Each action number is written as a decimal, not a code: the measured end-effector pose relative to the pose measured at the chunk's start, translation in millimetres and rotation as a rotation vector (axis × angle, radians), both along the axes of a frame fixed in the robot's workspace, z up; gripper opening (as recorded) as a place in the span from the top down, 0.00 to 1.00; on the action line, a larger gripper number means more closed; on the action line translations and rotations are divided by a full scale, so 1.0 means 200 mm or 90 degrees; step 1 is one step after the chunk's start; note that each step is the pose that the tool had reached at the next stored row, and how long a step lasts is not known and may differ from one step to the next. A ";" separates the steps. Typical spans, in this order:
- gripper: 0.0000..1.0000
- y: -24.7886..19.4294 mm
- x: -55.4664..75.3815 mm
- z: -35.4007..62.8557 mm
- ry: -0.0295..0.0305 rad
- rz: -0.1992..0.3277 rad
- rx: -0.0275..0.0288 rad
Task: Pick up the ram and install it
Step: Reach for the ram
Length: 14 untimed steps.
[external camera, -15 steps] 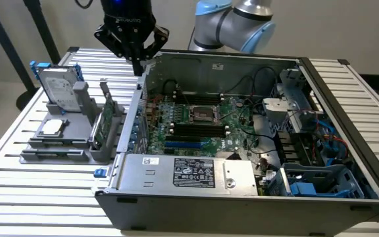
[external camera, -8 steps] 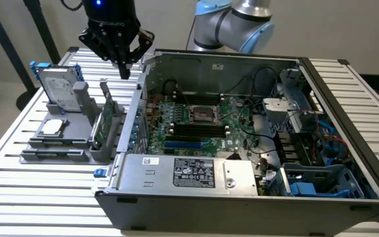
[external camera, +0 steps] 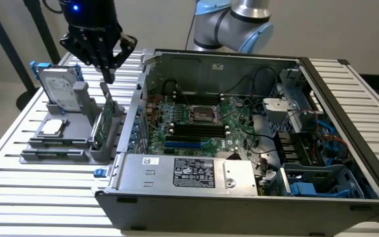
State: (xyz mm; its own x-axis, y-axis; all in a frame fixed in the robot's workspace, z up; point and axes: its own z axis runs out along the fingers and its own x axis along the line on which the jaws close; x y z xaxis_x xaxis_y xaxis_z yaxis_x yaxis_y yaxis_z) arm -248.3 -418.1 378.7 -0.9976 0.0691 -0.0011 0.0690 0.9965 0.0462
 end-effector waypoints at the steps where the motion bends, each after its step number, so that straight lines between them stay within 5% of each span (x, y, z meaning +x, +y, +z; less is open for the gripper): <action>1: 0.89 -0.006 -0.02 -0.001 0.0000 0.000 0.0000; 14: 0.89 -0.059 -0.32 -0.006 0.0000 0.000 -0.0001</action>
